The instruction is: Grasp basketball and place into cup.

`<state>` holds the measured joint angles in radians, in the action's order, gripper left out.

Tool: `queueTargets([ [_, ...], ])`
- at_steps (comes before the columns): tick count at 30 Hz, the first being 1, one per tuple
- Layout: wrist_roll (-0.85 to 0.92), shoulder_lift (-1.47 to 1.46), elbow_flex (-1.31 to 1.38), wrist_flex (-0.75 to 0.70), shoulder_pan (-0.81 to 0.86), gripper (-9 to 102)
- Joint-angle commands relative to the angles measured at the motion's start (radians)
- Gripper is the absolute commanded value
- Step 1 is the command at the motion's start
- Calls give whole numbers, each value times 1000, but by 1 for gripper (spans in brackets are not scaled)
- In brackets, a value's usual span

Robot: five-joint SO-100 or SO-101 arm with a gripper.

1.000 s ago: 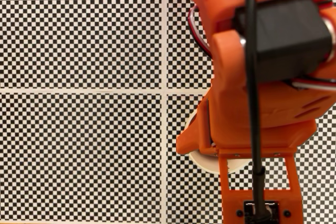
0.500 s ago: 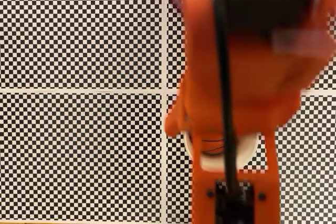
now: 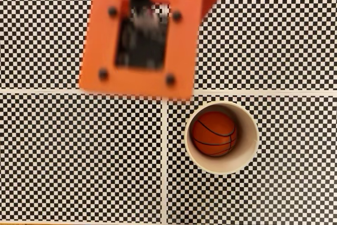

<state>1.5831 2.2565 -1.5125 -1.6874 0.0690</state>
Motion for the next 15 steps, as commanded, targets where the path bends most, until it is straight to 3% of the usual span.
queueTargets([
  [1,26,178,-232,95,35,19],
  [10,-8,606,-744,316,14,20],
  [15,-34,710,-854,377,-8,18],
])
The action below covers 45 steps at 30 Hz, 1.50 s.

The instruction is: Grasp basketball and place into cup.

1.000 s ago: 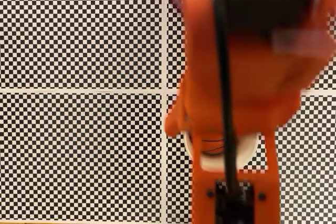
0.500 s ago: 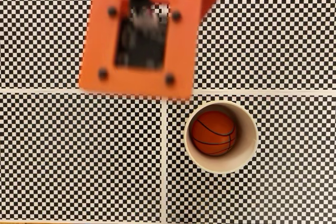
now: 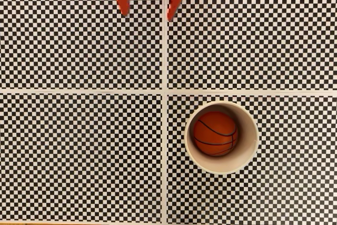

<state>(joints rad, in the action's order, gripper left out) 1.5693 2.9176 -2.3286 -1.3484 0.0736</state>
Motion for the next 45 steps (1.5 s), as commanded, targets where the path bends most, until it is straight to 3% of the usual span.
queueTargets([
  [1,-29,87,-74,55,-17,18],
  [15,-38,370,-334,121,-23,19],
  [29,-57,373,-434,163,-29,17],
  [45,-5,371,-601,212,-5,2],
])
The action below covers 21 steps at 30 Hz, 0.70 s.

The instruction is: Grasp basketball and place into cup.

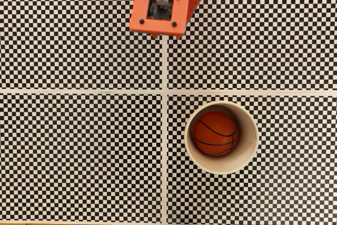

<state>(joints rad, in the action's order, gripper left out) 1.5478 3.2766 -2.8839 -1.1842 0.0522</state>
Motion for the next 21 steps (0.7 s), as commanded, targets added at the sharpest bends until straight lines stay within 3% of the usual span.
queueTargets([
  [1,17,12,-52,58,18,1],
  [17,29,12,-143,351,8,0],
  [21,2,12,-87,354,6,0],
])
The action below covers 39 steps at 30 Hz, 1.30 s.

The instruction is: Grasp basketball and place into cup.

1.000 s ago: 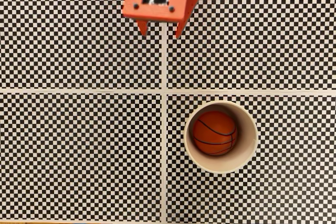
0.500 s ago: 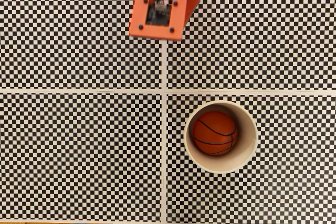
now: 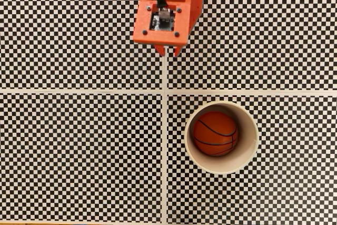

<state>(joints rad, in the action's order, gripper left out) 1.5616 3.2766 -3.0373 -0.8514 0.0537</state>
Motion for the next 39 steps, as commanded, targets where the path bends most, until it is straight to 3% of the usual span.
queueTargets([
  [1,-17,12,72,21,6,0],
  [15,-6,12,97,166,9,0],
  [24,-9,12,-3,172,2,0],
  [30,-21,12,-57,350,-12,0],
  [39,-20,12,-54,426,-20,0],
])
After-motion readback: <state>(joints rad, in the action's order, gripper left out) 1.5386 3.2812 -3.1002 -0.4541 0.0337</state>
